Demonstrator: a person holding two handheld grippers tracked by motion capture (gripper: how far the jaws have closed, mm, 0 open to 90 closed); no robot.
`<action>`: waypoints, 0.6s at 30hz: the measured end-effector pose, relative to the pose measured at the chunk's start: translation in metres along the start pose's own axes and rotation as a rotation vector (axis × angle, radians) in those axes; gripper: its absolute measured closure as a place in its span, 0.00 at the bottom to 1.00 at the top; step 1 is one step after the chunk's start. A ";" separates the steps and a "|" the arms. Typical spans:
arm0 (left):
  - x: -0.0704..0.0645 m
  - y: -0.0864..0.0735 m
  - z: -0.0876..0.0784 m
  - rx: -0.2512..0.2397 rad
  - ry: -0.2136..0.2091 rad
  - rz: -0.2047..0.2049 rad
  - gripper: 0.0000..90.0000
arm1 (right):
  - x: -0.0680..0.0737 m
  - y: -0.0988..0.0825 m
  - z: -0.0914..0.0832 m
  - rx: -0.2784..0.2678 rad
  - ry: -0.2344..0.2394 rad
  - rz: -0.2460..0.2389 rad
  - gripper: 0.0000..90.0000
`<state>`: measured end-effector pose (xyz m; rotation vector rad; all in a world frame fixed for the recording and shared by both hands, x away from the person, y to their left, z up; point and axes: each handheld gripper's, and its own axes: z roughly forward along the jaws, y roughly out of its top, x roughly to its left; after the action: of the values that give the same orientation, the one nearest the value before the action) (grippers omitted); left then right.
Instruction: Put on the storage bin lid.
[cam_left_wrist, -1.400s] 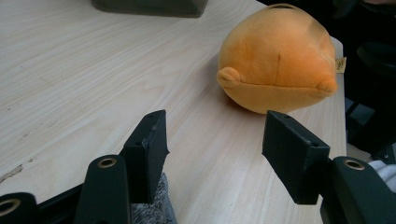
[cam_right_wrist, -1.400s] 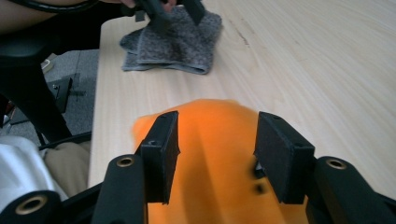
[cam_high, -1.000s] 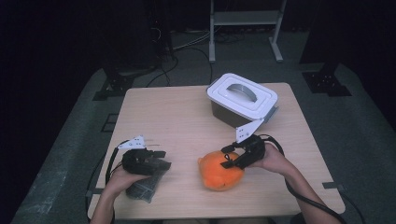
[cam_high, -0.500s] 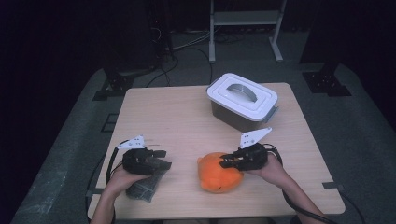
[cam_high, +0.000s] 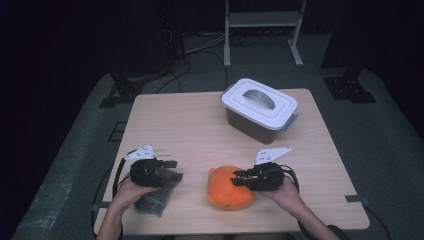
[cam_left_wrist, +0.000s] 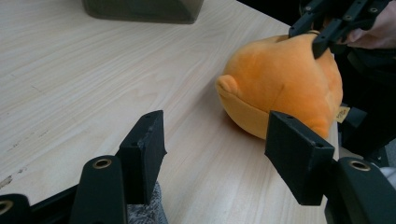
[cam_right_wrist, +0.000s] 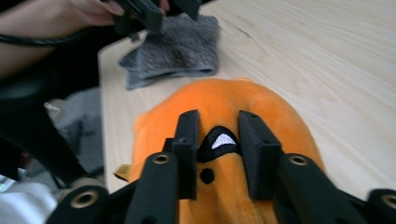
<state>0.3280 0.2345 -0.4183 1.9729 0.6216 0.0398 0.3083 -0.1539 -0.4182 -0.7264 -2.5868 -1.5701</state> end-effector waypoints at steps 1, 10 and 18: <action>0.000 0.000 0.000 0.000 0.001 0.001 0.42 | 0.000 0.000 -0.001 0.000 0.000 -0.007 0.71; 0.001 -0.001 -0.001 -0.011 0.013 -0.009 0.38 | -0.005 0.010 -0.015 -0.018 0.021 -0.019 0.50; 0.001 -0.001 -0.003 -0.031 0.043 0.016 0.35 | -0.024 0.026 -0.034 -0.028 -0.035 -0.035 0.40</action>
<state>0.3274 0.2372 -0.4178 1.9511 0.6291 0.1015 0.3330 -0.1817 -0.3856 -0.7207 -2.6215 -1.6215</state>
